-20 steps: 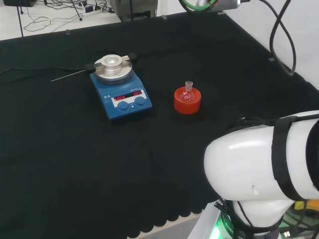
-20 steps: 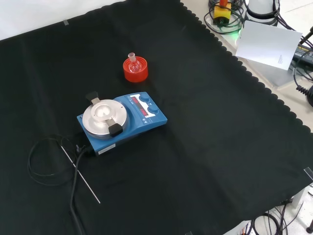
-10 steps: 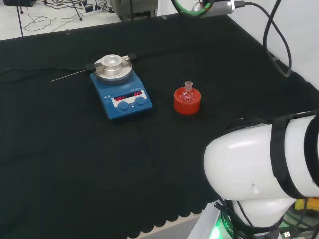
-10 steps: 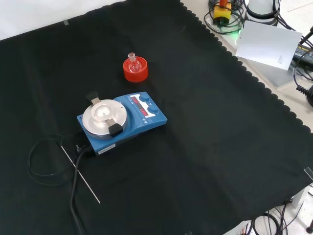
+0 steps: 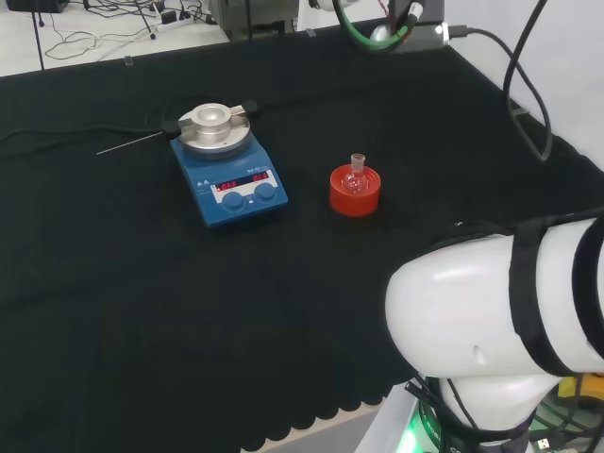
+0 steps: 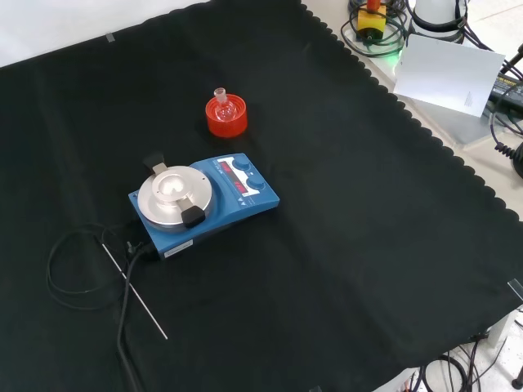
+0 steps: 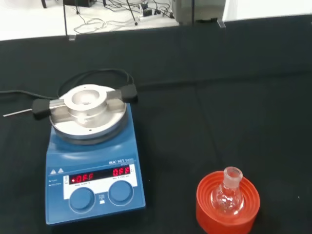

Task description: Pick up the round-bottom flask.

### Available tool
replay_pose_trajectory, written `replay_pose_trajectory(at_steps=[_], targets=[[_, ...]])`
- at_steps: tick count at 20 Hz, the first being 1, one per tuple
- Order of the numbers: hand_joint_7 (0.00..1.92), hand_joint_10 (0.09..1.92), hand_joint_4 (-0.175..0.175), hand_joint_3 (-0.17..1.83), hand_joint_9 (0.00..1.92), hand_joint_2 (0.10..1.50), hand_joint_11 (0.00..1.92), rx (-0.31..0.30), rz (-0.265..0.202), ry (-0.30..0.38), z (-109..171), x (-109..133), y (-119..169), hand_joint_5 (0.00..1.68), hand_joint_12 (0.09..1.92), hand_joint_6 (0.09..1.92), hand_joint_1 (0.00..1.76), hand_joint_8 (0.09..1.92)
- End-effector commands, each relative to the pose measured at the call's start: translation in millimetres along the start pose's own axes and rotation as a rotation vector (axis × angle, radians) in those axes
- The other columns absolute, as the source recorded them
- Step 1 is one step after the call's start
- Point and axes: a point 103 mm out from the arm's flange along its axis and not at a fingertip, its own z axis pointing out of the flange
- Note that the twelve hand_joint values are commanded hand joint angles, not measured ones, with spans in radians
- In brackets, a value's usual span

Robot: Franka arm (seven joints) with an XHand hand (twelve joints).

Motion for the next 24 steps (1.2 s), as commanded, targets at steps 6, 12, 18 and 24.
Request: replay_pose_trajectory(at_steps=[6,12,18,24], targets=[[0.08,0.71,-0.015,0.30,0.23,1.26,0.02,0.070,0.084,0.073,61.7,-48.7,55.6,0.35,1.42,0.35,0.24,0.60],[0.08,0.71,-0.017,0.27,0.24,1.19,0.01,0.080,0.087,0.089,101.1,-70.2,78.2,0.35,1.43,0.33,0.36,0.60],[0.10,0.71,-0.024,0.34,0.26,1.05,0.02,0.116,0.093,0.104,144.9,-80.3,94.9,0.39,1.43,0.21,0.54,0.61],[0.11,0.71,-0.028,0.41,0.27,0.98,0.02,0.132,0.093,0.139,190.4,-83.5,105.5,0.42,1.43,0.16,0.59,0.63]])
